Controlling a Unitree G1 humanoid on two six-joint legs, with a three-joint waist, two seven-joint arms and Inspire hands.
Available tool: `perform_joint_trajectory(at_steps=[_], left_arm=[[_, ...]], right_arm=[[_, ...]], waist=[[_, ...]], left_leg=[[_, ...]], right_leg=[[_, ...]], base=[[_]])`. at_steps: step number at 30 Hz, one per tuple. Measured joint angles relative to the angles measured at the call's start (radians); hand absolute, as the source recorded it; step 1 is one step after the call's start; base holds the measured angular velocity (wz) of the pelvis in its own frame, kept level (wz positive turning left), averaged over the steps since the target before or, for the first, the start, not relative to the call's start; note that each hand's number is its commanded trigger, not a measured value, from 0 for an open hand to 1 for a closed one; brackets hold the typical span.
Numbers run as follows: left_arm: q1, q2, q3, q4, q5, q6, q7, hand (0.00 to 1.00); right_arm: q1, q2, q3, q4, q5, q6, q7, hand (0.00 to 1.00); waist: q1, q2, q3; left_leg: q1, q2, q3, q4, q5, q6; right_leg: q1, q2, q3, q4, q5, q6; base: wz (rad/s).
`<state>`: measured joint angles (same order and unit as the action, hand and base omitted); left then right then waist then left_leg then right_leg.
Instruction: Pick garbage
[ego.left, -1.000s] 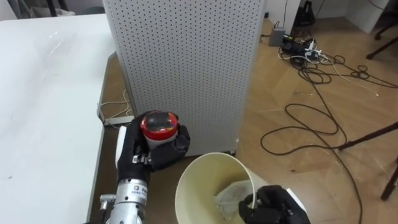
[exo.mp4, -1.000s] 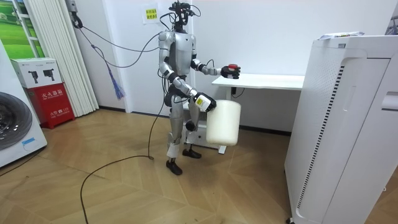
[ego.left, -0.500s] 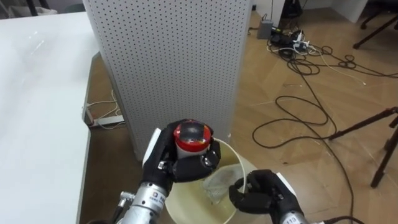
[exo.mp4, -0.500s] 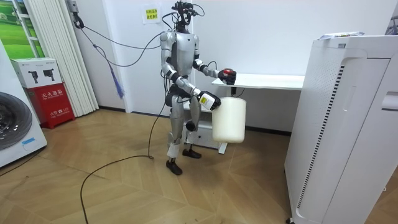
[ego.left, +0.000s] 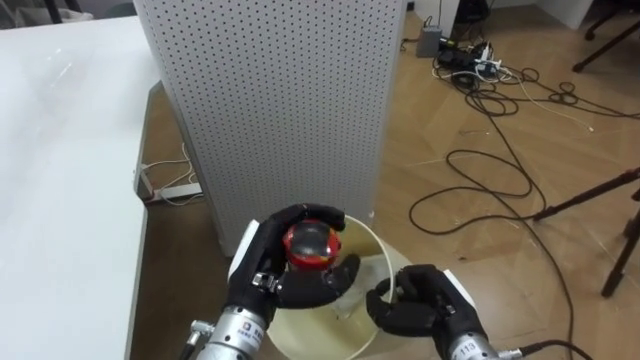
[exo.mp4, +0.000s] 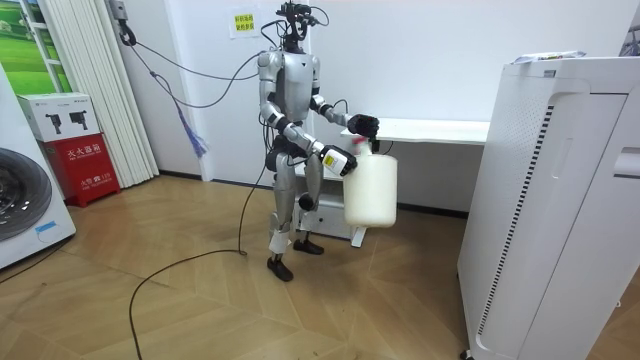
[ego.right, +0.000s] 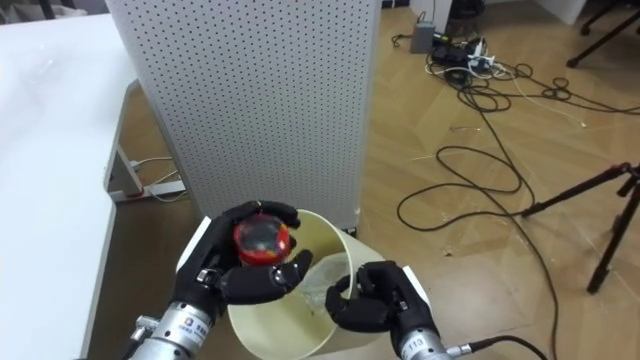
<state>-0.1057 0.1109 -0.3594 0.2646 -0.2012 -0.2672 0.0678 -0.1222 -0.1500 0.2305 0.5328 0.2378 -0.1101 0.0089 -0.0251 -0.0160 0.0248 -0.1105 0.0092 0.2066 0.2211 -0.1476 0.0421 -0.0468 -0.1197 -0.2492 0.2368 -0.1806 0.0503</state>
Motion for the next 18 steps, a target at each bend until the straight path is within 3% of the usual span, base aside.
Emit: perform_joint_trajectory(at_steps=[18], left_arm=[[-0.003, -0.006, 0.002, -0.01, 0.0, 0.0, -0.012, 0.0]], right_arm=[[0.002, -0.005, -0.011, 0.0, -0.001, 0.009, 0.002, 1.0]], waist=[[0.0, -0.001, -0.0011]], left_leg=[[0.0, 0.001, 0.008, 0.0, 0.0, 0.0]], right_leg=[[-0.005, -0.001, 0.003, 0.002, 0.0, 0.0]], base=[[0.0]])
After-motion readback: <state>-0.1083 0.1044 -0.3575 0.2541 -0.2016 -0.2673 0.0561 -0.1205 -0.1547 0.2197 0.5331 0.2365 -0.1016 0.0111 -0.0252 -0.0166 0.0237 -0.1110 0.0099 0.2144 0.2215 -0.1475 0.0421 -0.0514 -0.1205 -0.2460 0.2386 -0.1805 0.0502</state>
